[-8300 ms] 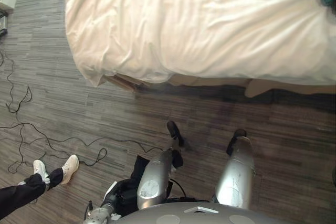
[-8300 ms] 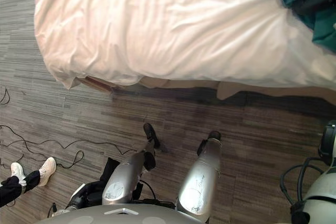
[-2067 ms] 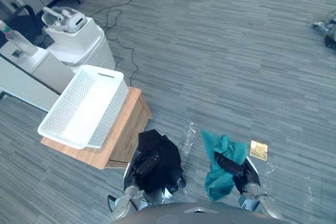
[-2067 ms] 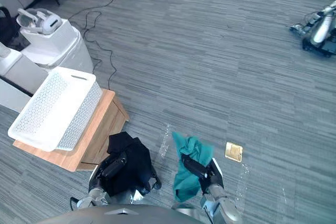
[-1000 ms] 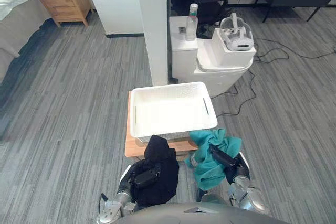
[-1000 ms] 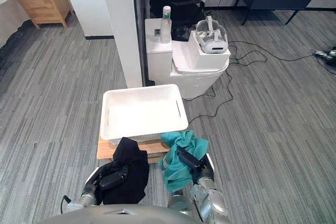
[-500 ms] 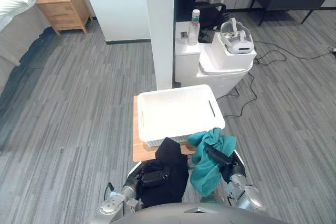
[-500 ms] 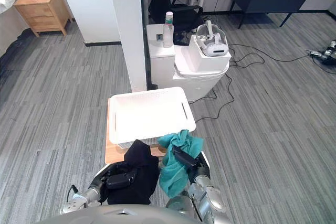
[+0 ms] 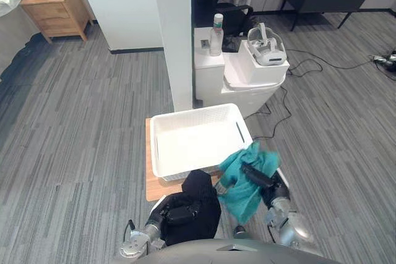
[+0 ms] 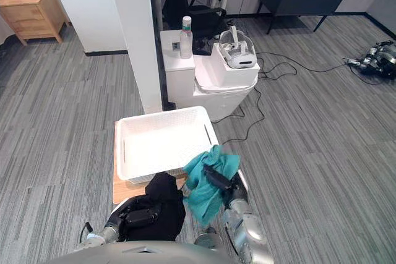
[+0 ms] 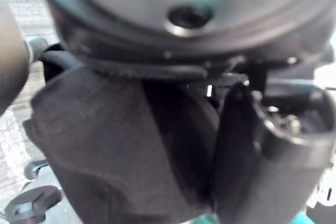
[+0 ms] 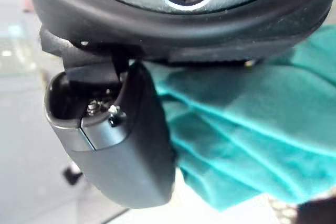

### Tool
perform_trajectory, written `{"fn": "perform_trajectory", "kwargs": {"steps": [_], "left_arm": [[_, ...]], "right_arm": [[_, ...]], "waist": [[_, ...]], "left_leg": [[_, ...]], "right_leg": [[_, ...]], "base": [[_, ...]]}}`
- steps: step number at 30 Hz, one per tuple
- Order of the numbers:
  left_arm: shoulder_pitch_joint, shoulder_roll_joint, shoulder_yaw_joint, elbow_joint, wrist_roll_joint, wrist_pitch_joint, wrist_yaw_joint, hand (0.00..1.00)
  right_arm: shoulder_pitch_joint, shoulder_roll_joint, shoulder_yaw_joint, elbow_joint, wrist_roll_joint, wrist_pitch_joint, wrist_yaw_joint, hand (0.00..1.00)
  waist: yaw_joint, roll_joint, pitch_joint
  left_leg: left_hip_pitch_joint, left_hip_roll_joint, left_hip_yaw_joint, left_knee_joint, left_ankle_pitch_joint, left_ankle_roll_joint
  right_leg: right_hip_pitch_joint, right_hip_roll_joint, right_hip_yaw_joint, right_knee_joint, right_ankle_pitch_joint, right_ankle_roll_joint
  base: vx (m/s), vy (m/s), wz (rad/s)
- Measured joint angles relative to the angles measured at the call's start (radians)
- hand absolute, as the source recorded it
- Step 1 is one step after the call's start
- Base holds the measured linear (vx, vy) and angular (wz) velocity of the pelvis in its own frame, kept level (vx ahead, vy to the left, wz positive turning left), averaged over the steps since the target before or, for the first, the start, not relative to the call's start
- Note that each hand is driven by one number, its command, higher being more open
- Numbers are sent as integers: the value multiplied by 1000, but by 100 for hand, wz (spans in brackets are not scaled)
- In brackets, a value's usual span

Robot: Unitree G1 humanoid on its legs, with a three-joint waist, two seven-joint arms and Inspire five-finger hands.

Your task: Tidy up the quilt and then pick up the clothes from the bed and put them into the laundry hamper

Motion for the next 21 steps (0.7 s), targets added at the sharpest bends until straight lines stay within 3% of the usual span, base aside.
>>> {"fn": "perform_trajectory", "kwargs": {"steps": [6,11,16,21], "left_arm": [[2,-27,24,-2,-3,2,46,0],[19,-48,37,-2,-40,2,52,0],[19,-75,48,3,-40,-1,51,0],[15,-84,52,23,-40,-5,46,0]], "right_arm": [[-157,-162,-106,-359,-35,-2,-4,0],[-296,-236,-112,-457,-35,3,35,0],[-410,-278,-47,-480,-35,90,86,0],[-473,-278,82,-466,-39,231,85,0]], "waist": [[12,-14,-11],[27,-20,-23],[47,-13,-28],[71,-10,-31]], "left_leg": [[2,5,7,-27,21,-7],[2,19,0,-52,44,-16],[-3,21,-19,-52,57,-16],[-8,22,-52,-53,71,-14]], "right_leg": [[-1,14,13,-16,6,10],[-2,31,0,-16,6,11],[2,33,-12,-16,10,17],[15,31,-38,-16,14,23]], "base": [[-70,-32,-3],[-31,-44,7],[-11,-17,8],[-31,-6,17]]}}
